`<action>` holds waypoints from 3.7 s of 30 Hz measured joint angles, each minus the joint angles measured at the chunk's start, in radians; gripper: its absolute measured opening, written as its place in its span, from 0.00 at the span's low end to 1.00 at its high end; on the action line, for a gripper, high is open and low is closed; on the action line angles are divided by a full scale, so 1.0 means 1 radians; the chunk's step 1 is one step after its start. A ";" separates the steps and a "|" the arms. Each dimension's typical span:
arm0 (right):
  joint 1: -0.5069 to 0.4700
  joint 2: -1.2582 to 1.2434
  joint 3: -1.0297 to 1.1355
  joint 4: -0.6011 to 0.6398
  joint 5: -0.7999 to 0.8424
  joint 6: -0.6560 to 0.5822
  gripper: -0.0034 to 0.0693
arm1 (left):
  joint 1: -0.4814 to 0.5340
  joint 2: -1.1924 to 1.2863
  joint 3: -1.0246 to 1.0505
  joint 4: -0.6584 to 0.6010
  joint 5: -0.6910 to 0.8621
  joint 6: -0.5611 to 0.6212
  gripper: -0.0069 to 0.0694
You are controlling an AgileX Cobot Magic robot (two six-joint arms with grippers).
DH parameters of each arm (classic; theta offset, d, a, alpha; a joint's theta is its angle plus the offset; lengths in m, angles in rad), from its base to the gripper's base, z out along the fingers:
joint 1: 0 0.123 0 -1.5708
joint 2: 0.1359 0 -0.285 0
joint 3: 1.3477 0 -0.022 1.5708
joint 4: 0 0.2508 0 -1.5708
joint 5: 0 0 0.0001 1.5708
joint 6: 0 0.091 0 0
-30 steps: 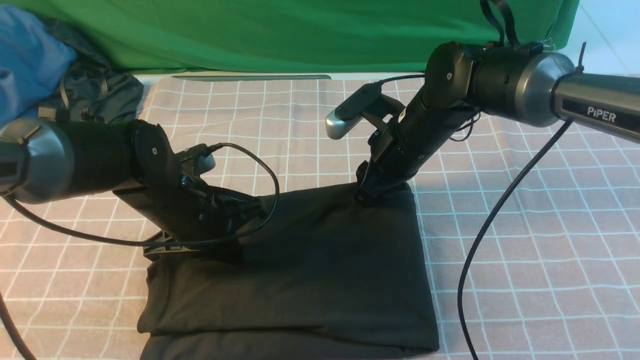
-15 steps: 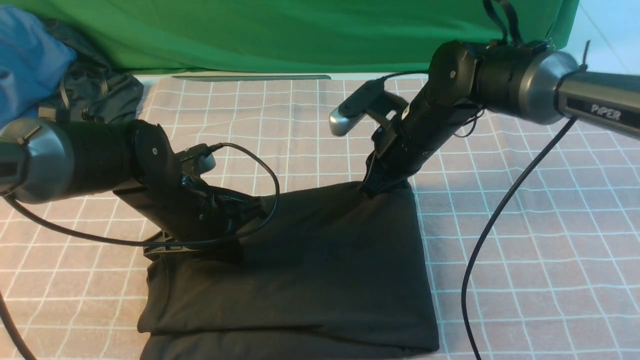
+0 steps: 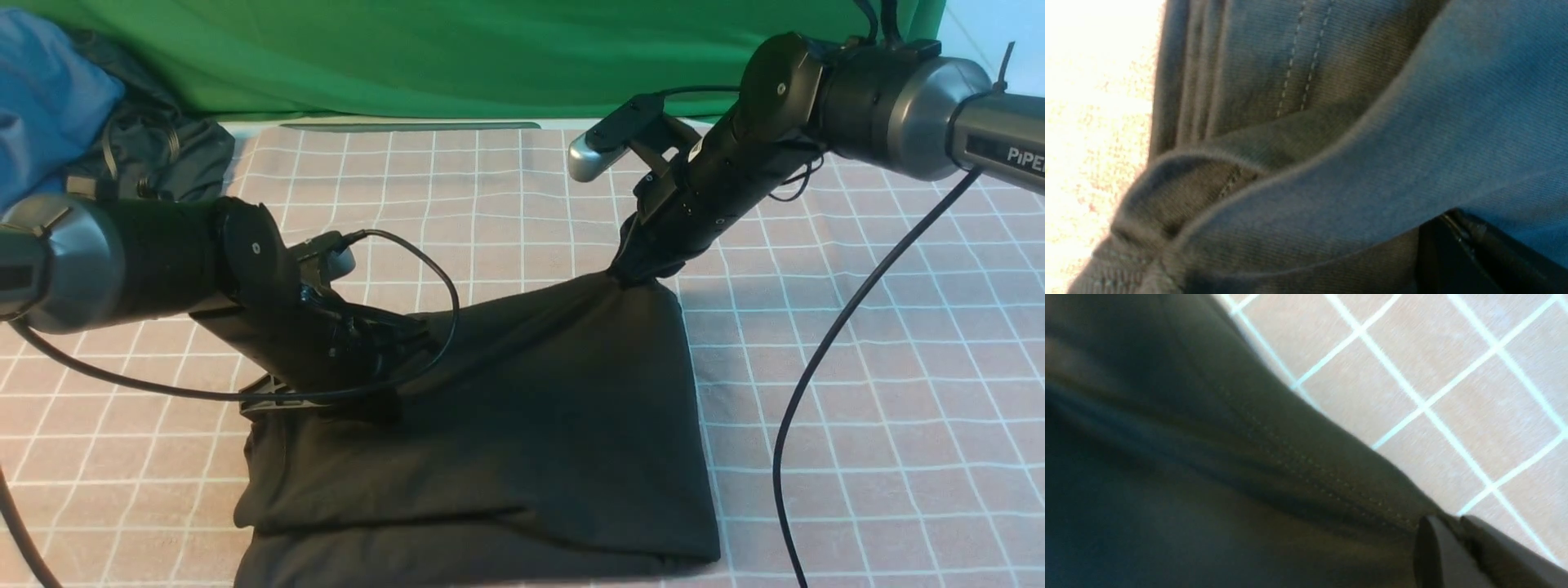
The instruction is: Fold a long-sleeved shirt over a pink coffee tablecloth.
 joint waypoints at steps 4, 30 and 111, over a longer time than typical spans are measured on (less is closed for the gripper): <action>-0.011 -0.002 -0.003 -0.050 -0.077 0.002 0.31 | -0.001 0.001 0.000 0.000 -0.002 0.001 0.11; 0.010 0.045 -0.023 -0.081 0.079 0.098 0.53 | -0.001 0.001 0.000 0.000 0.008 0.022 0.11; -0.043 -0.667 0.075 -0.297 0.167 0.419 0.10 | -0.001 -0.946 0.264 0.138 0.136 -0.153 0.11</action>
